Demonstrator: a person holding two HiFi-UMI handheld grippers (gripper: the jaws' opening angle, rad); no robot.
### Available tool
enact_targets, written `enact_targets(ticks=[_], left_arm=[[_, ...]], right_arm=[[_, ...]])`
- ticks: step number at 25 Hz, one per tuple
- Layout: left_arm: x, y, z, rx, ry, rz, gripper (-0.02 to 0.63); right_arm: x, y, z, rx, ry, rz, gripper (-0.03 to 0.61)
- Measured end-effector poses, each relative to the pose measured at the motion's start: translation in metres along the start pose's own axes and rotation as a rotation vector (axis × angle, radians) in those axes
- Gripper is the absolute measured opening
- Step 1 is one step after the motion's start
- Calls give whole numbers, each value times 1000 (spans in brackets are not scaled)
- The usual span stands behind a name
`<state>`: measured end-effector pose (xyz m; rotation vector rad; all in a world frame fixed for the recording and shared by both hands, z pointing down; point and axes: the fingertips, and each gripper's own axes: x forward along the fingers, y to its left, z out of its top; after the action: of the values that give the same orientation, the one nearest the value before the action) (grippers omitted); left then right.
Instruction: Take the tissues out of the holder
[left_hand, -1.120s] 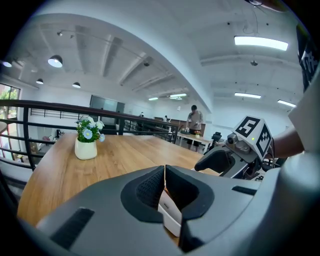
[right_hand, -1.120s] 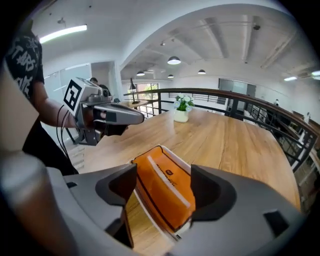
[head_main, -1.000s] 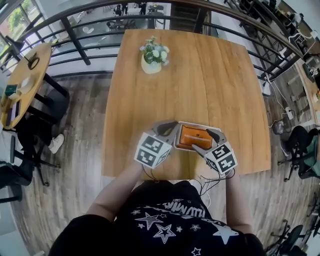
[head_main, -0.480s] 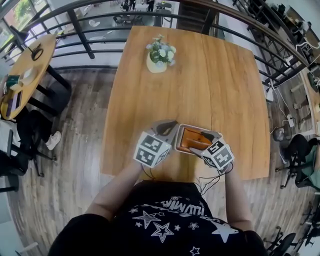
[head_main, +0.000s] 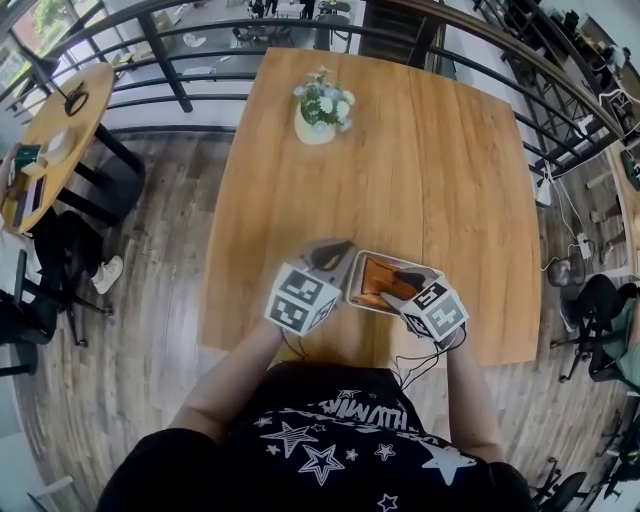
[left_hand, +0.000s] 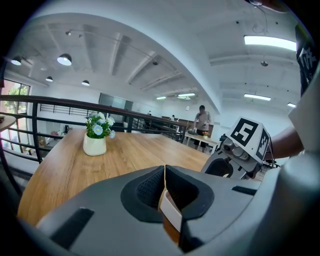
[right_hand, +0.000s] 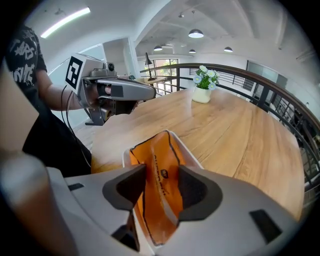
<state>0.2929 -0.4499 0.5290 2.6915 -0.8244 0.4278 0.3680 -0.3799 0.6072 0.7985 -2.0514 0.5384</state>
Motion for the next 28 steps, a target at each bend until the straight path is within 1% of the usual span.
enact_targets(ticks=[4,10,14,19,28], left_arm=[[-1,-1,0,0,4,12,18],[-9,-7,4,8,0,35,18],[-15,-14,9,16,-12,57,18],[-22,-28,13,25,-15,86,18],[-35,-54,26,45,-41,134,18]], right_arm=[[-3,1,-2,-5,-1,-11,158],[-8,8,1,-72,-15,-43,105],[-16,11,0,-108,-38,-63,83],[-33,6,-1,-89,-103,-91,66],[-71,9,4,-102,-225,-123,51]])
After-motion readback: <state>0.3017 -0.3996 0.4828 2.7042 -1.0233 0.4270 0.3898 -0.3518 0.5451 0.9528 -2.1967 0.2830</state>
